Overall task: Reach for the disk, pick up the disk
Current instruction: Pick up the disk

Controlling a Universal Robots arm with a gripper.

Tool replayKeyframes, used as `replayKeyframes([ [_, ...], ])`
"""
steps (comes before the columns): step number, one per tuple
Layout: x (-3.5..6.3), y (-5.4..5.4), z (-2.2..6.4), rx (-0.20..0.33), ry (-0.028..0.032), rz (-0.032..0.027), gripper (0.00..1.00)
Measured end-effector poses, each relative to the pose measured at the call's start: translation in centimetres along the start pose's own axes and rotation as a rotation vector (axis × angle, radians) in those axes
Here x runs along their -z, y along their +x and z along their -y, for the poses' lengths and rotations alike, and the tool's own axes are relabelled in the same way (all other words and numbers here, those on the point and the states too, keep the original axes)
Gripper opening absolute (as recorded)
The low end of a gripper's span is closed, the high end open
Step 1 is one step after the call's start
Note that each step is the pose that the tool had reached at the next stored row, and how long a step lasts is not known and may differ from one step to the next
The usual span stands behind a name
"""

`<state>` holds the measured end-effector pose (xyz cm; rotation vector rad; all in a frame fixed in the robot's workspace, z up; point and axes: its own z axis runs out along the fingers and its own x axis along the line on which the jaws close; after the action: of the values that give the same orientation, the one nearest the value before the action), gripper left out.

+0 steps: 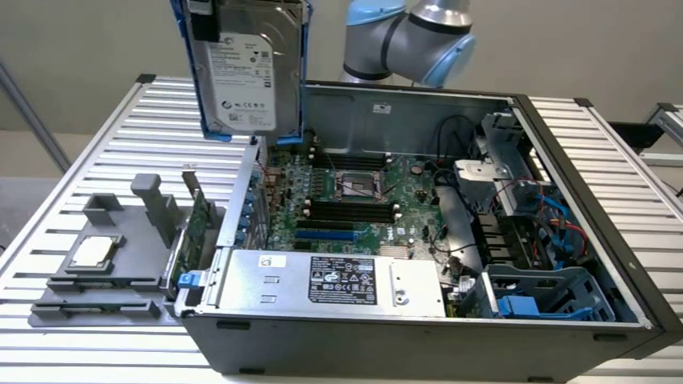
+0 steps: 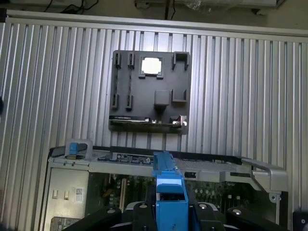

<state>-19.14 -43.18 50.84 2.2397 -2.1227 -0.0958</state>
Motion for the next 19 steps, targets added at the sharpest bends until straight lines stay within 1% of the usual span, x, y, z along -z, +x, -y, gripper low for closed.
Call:
replayKeyframes([
  [19, 0.65, 1.3, 8.55, 0.0, 0.0, 0.0, 0.33],
])
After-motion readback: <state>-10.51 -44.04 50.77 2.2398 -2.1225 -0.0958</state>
